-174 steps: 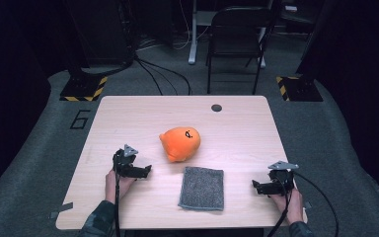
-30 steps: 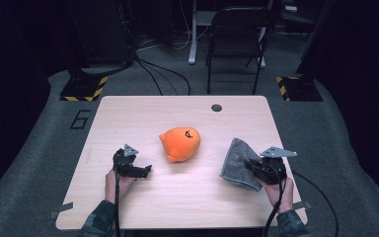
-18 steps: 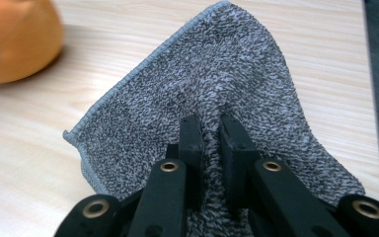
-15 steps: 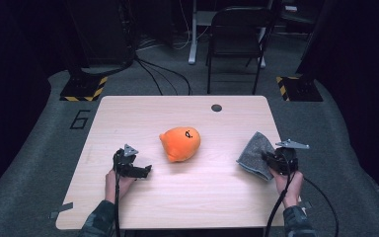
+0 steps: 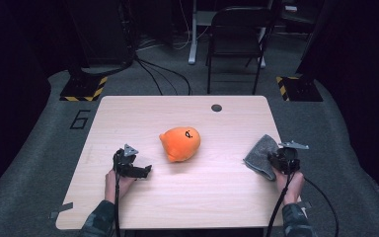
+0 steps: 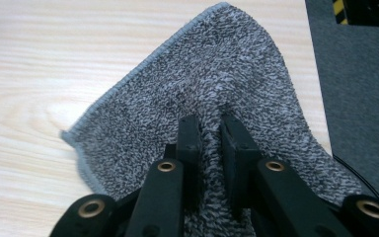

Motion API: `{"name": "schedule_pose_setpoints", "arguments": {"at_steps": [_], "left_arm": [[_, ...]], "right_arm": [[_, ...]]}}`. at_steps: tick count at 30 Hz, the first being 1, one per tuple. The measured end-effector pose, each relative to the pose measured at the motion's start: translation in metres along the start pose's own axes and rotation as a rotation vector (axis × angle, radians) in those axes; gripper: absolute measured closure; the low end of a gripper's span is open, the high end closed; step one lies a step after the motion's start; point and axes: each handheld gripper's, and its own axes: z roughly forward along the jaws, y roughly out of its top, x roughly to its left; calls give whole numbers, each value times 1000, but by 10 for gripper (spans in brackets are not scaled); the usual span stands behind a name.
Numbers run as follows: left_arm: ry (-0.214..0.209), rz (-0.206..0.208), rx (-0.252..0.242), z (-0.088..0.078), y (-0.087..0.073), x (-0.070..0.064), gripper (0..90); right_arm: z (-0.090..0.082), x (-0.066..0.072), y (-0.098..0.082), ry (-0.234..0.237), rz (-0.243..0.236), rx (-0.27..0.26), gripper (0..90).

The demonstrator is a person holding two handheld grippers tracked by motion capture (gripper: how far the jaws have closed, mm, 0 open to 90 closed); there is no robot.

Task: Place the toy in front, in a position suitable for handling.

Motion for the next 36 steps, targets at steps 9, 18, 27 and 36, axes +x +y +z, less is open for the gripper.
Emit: {"name": "schedule_pose_setpoints", "arguments": {"at_steps": [9,18,27,36], "left_arm": [[-14,11,-2,-1,0,0,0],[-33,-5,-53,-13,10,1,0],[-93,5,-120,-34,37,-9,0],[-143,45,-130,-32,68,-30,0]], "right_arm": [[-1,3,-1,2,0,13,277],[-28,5,-3,84,-75,22,137],[-33,8,-9,117,-93,89,50],[-38,13,-16,145,-140,118,18]]}}
